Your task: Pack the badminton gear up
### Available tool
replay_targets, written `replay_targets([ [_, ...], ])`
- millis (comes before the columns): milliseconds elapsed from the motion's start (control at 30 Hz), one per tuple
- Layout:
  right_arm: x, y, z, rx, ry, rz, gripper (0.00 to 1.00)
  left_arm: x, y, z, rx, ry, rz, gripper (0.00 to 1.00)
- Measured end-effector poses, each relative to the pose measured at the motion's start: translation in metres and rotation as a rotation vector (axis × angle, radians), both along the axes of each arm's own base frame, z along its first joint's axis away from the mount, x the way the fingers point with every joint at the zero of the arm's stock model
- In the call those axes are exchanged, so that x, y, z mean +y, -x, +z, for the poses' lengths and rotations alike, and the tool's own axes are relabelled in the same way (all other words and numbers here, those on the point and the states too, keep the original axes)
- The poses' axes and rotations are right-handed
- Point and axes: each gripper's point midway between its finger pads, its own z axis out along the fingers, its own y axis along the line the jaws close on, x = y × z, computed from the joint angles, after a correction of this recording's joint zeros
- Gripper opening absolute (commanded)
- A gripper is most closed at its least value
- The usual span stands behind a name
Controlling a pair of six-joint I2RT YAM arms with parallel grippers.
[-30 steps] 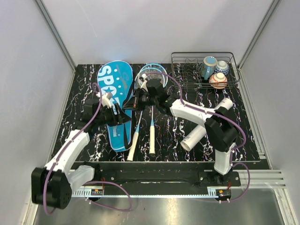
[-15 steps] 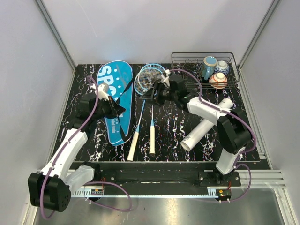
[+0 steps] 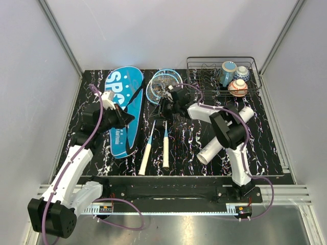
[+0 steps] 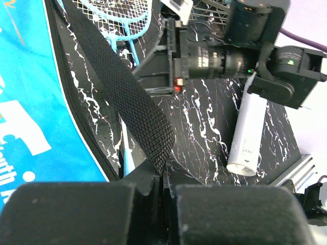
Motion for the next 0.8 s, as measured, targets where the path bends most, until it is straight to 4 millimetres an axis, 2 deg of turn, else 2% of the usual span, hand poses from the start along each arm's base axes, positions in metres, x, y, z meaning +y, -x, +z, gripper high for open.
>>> replay_targets([
  [100,0.015,-0.013,-0.009,-0.033,0.019,0.013,0.4,0.0,0.0,0.0,0.0,0.001,0.0,0.0],
  [400,0.048,-0.048,-0.005,-0.144,0.006,0.019,0.4,0.0,0.001,-0.001,0.007,0.006,0.002,0.0],
  [567,0.059,-0.056,-0.017,-0.143,0.004,0.019,0.4,0.0,0.001,-0.002,0.011,0.01,0.004,0.0],
  [800,0.066,-0.057,-0.041,-0.098,0.009,0.015,0.39,-0.001,0.002,-0.005,0.023,0.023,0.007,0.0],
])
